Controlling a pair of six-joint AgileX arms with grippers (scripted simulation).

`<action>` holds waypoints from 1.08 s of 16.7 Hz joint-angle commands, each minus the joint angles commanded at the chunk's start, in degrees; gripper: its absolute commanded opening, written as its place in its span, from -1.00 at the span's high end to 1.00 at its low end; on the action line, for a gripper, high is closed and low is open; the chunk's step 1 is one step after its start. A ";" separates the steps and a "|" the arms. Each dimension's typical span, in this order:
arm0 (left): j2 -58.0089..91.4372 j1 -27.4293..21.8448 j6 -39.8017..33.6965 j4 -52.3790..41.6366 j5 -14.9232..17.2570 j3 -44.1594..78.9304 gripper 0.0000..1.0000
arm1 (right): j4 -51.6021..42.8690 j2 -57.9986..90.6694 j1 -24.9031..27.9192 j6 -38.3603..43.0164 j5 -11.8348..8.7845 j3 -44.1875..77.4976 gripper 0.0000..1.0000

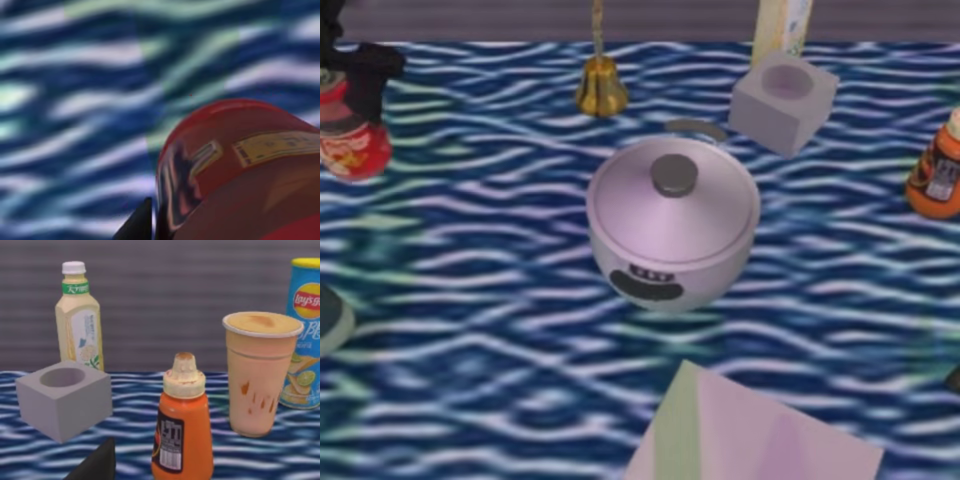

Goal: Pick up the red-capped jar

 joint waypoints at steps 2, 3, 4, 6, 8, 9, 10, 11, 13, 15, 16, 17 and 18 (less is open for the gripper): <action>-3.20 0.23 0.02 -0.20 -0.04 -3.16 1.00 | 0.00 0.00 0.00 0.00 0.00 0.00 -1.00; -3.88 0.28 0.02 -0.25 -0.05 -3.83 1.00 | 0.00 0.00 0.00 0.00 0.00 0.00 -1.00; -4.00 0.29 0.02 -0.25 -0.05 -3.94 1.00 | 0.00 0.00 0.00 0.00 0.00 0.00 -1.00; -4.00 0.29 0.02 -0.25 -0.05 -3.94 1.00 | 0.00 0.00 0.00 0.00 0.00 0.00 -1.00; -3.85 -0.13 -0.02 -0.15 -0.10 -3.82 1.00 | 0.00 0.00 0.00 0.00 0.00 0.00 -1.00; -3.92 -0.58 -0.75 0.17 -0.25 -4.22 1.00 | 0.00 0.00 0.00 0.00 0.00 0.00 -1.00; -4.07 -1.38 -2.02 0.74 -0.51 -4.93 1.00 | 0.00 0.00 0.00 0.00 0.00 0.00 -1.00; -4.28 -2.48 -3.80 1.52 -0.87 -5.89 1.00 | 0.00 0.00 0.00 0.00 0.00 0.00 -1.00; -4.82 -5.40 -8.66 3.57 -1.80 -8.45 1.00 | 0.00 0.00 0.00 0.00 0.00 0.00 -1.00; -5.44 -8.95 -14.71 6.01 -2.91 -11.59 1.00 | 0.00 0.00 0.00 0.00 0.00 0.00 -1.00; -5.75 -10.79 -17.88 7.27 -3.49 -13.26 1.00 | 0.00 0.00 0.00 0.00 0.00 0.00 -1.00; -6.07 -12.59 -20.95 8.50 -4.05 -14.89 1.00 | 0.00 0.00 0.00 0.00 0.00 0.00 -1.00; -6.39 -14.27 -23.80 9.68 -4.58 -16.40 1.00 | 0.00 0.00 0.00 0.00 0.00 0.00 -1.00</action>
